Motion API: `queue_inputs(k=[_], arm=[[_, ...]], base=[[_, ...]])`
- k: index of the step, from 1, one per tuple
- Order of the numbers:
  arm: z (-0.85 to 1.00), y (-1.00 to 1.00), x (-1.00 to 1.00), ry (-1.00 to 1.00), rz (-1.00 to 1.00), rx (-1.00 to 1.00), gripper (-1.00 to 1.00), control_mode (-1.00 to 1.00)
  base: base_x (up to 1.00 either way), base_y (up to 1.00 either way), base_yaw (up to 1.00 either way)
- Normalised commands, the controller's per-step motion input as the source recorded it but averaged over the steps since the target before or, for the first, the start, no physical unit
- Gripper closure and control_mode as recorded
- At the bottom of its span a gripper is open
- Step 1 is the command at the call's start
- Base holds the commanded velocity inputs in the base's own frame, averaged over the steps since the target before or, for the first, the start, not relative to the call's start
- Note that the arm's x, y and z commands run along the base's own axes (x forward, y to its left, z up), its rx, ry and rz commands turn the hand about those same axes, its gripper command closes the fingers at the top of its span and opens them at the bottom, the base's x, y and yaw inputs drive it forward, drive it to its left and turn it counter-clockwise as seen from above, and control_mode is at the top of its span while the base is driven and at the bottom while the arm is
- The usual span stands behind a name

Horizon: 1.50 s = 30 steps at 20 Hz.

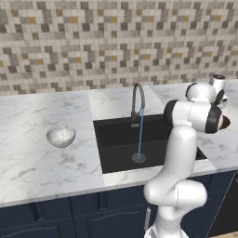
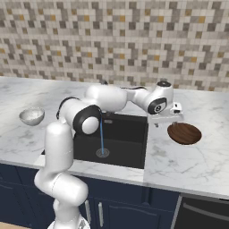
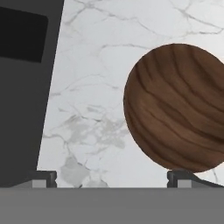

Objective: Rinse each bowl for a few seconds and place them down in the sink or on the counter.

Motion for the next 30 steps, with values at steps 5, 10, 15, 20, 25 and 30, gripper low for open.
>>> queue_inputs(k=[5, 10, 15, 20, 25, 30], arm=[[-0.2, -0.08, -0.04, 0.0, 0.0, -0.02, -1.0, -1.0], [-0.17, -0.11, -0.01, 0.0, 0.01, -0.03, -1.0, -1.0], [-0.16, -0.13, 0.0, 0.0, 0.02, -0.01, -1.0, -1.0], [-0.1, -0.1, 0.06, 0.0, 0.03, 0.0, -1.0, -1.0], [-0.09, -0.07, 0.07, 0.0, 0.03, 0.0, -1.0, -1.0], [-0.14, -0.1, 0.11, 0.0, 0.03, 0.0, -1.0, -1.0]], base=[[0.0, 0.0, 0.0], [0.0, 0.0, 0.0], [0.0, 0.0, 0.0], [0.0, 0.0, 0.0], [0.0, 0.0, 0.0], [0.0, 0.0, 0.0]])
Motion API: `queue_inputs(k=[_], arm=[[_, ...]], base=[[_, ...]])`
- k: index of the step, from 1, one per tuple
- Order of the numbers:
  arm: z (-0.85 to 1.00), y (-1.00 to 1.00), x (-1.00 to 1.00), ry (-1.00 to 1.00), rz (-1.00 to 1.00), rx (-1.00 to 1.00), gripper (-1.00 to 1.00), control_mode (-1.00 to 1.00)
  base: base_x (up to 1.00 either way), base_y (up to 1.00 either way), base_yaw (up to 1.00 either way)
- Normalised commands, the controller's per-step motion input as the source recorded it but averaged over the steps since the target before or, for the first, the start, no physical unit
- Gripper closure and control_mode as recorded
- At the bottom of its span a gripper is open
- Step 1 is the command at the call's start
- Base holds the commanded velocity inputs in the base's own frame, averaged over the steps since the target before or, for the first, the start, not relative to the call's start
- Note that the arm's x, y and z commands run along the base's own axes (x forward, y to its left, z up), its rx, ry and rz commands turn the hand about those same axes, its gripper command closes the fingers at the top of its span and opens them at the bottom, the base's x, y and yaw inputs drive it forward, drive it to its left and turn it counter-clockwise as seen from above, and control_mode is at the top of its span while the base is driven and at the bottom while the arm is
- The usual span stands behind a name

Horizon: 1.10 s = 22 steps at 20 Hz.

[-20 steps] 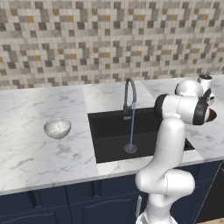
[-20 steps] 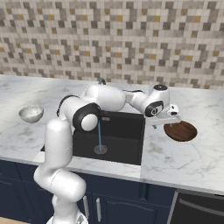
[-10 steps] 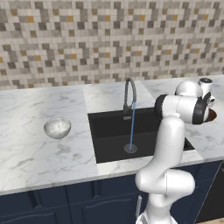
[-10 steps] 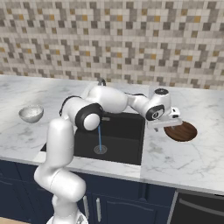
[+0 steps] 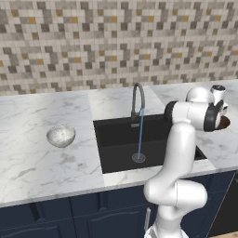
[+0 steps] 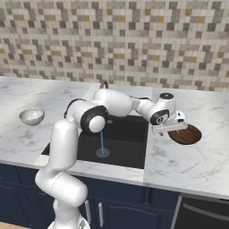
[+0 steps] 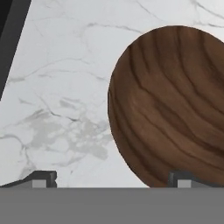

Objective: Rinse each bowl for a few seconds and place them down in the sink or on the counter.

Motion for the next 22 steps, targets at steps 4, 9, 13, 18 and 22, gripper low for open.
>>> queue_inputs(k=[4, 9, 13, 18, 22], arm=[[-0.14, -0.15, 0.12, 0.0, 0.03, 0.0, -1.0, -1.0], [-0.12, -0.16, 0.16, 0.0, 0.04, 0.0, -1.0, -1.0], [-0.16, -0.09, 0.16, 0.0, 0.03, 0.0, -1.0, -1.0], [-0.17, -0.05, 0.12, 0.0, 0.03, 0.0, -1.0, -1.0], [-0.16, -0.01, 0.05, 0.0, 0.02, -0.01, -1.0, -1.0]], base=[[0.0, 0.0, 0.0], [0.0, 0.0, 0.0], [0.0, 0.0, 0.0], [0.0, 0.0, 0.0], [0.0, 0.0, 0.0]])
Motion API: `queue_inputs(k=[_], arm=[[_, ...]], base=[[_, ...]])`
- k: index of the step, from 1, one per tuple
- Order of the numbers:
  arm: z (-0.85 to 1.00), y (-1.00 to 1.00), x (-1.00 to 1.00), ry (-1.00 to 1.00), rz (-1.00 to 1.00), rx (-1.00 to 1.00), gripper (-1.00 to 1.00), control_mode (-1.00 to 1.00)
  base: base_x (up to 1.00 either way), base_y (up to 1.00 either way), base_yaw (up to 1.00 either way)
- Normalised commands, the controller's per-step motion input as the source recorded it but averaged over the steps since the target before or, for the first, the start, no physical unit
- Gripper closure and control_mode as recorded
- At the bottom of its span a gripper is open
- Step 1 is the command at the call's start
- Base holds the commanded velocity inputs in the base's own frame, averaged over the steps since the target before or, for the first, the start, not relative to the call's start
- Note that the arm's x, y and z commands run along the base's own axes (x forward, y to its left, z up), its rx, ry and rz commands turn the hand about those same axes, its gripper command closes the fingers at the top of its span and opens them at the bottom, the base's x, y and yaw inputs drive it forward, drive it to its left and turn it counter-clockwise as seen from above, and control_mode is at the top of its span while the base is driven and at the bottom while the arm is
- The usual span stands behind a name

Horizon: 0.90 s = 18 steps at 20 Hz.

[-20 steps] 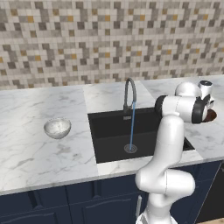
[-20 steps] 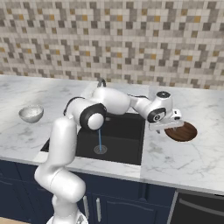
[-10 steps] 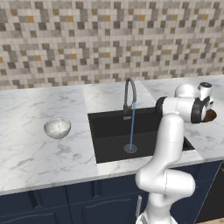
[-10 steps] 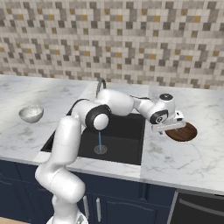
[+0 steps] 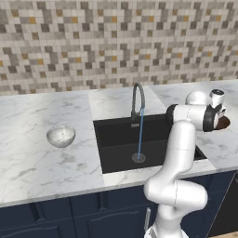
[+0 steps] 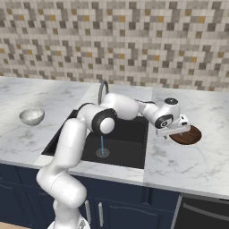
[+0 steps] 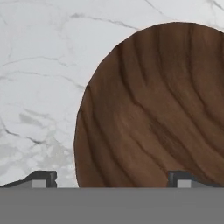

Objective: Rinse each bowl for a few seconds and place them down in the sink or on the counter.

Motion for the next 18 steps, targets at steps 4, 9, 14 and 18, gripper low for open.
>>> queue_inputs(k=[4, 9, 14, 18], arm=[[-0.16, -0.05, 0.06, 0.0, 0.02, 0.0, -1.0, -1.0], [-0.17, -0.07, 0.07, 0.01, 0.02, 0.0, 1.0, -1.0], [-0.12, -0.06, 0.05, 0.02, 0.02, 0.0, 1.0, -1.0], [-0.03, 0.0, 0.0, 0.02, 0.0, 0.0, 1.0, -1.0]], base=[[0.0, 0.0, 0.0], [0.0, 0.0, 0.0], [0.0, 0.0, 0.0], [0.0, 0.0, 0.0]])
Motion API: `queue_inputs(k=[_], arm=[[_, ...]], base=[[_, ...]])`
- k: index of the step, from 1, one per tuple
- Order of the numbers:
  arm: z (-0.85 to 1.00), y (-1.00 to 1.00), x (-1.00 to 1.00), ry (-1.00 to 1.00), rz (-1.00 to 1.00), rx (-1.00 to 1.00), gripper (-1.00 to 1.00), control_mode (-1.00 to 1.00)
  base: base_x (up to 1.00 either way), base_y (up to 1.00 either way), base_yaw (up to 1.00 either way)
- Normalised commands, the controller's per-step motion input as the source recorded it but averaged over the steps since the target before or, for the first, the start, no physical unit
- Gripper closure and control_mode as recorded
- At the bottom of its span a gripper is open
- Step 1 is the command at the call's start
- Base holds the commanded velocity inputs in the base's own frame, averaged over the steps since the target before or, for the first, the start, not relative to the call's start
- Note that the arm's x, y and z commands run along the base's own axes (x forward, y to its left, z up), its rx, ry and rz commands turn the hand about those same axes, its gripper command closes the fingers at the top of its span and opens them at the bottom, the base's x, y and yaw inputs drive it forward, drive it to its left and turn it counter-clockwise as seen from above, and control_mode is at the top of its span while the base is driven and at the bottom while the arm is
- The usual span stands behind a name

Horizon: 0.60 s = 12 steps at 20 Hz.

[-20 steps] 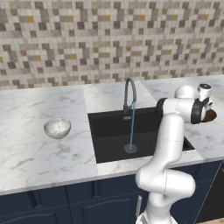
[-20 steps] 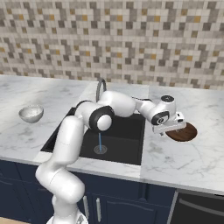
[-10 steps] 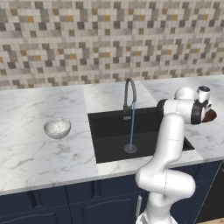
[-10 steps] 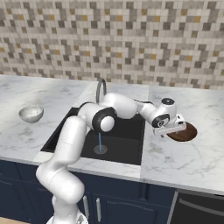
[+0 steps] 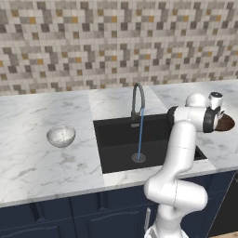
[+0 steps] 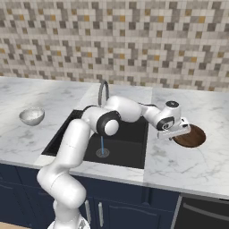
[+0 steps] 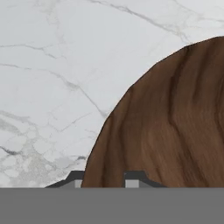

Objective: Rinse each bowl for a few seconds and place them down in the sink or on the counter.

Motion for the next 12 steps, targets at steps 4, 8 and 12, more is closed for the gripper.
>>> queue_inputs(k=[4, 8, 12], arm=[[0.06, 0.01, -0.11, 0.0, 0.03, -0.01, 1.0, -1.0], [0.23, 0.04, -0.25, 0.0, 0.15, -0.02, 1.0, -1.0], [0.34, 0.07, -0.21, 0.0, 0.18, -0.05, 1.0, -1.0]], base=[[0.0, 0.0, 0.0], [0.0, 0.0, 0.0], [0.0, 0.0, 0.0]])
